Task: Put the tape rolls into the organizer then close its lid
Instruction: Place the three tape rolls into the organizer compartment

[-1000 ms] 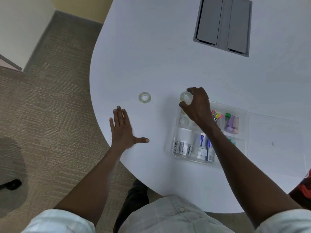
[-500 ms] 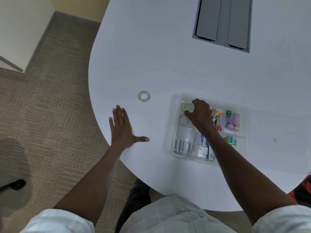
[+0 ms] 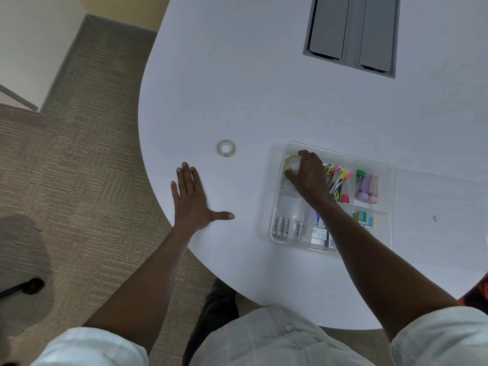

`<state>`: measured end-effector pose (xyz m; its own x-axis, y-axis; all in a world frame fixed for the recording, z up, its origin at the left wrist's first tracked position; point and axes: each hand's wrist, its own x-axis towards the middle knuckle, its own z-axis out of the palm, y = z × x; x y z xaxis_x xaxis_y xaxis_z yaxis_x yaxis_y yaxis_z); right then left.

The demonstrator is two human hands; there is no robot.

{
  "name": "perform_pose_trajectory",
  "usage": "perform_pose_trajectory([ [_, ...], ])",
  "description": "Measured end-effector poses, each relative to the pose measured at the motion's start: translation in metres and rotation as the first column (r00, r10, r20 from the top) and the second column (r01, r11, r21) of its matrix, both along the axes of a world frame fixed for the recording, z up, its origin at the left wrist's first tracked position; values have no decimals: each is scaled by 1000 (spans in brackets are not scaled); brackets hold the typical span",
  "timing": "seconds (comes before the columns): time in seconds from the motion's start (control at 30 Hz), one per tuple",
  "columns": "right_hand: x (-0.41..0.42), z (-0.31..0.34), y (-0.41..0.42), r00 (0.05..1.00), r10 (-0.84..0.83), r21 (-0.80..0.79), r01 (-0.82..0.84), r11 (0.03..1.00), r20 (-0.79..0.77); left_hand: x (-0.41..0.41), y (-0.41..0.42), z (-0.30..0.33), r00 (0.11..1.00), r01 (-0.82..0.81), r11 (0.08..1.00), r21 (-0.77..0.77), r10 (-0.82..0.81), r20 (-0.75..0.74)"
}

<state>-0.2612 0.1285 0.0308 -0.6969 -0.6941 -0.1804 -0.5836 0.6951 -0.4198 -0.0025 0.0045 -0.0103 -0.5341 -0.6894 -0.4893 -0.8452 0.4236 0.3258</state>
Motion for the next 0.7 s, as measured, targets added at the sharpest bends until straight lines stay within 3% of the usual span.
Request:
perform_pose_trajectory([
  [0.7, 6, -6, -2, 999, -4, -11, 3, 1000, -46, 0, 0, 0, 1000, 3, 1000, -15, -3, 7],
])
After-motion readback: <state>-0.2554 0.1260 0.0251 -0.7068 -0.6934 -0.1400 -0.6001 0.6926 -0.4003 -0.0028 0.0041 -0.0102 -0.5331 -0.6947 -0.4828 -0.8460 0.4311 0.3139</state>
